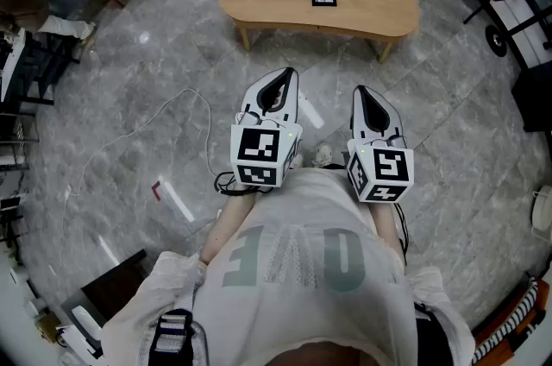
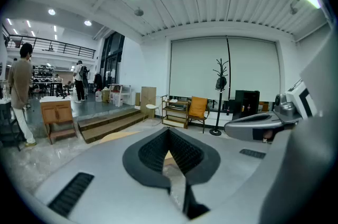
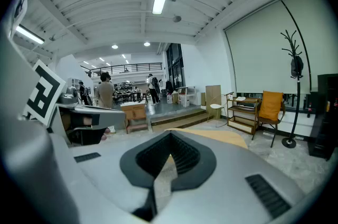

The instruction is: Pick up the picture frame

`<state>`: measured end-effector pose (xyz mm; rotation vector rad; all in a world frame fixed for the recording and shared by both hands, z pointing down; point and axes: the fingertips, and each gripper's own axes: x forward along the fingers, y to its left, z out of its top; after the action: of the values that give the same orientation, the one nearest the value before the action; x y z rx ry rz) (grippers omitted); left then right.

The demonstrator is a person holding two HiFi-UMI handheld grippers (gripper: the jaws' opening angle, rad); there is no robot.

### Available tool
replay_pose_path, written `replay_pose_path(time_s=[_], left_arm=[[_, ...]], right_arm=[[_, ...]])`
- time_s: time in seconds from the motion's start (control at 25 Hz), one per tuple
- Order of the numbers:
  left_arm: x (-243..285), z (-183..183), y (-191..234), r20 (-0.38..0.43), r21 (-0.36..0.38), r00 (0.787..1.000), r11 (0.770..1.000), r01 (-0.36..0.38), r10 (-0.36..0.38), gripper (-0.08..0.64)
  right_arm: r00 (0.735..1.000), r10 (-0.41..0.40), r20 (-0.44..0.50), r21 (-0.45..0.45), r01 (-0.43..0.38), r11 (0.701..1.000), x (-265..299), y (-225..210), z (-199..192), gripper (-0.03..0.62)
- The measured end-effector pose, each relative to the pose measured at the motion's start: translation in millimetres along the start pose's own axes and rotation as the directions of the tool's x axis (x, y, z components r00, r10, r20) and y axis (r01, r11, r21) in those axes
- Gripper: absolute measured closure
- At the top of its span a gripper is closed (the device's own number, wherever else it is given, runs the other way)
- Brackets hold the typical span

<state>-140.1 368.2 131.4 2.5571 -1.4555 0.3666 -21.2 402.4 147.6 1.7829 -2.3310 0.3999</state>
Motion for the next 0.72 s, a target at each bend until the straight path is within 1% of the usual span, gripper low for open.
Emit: replay_pose_path(time_s=[0.32,0.56,0.72], left_arm=[[3.2,1.7,-7.6,0.007,0.004,1.000,1.000,-0.016,0.016,0.551],[10.8,-1.3,-4.7,-0.001,-0.021,0.998,0.998,-0.058,0.058,0.550],[21.3,0.6,-0.2,0.005,-0.028,0.994,0.994,-0.106,0.106,0.551]], right_arm=[[1.000,0.012,-0.002,-0.025,-0.013,1.000,-4.1,-7.4,-1.6,0.588],[1.000,0.026,-0.006,-0.050,-0.026,0.998,-0.4,-22.6,-0.1,0.588],[0.999,0.044,0.017,0.003,-0.044,0.999,2.9,-42.4,2.7,0.588]])
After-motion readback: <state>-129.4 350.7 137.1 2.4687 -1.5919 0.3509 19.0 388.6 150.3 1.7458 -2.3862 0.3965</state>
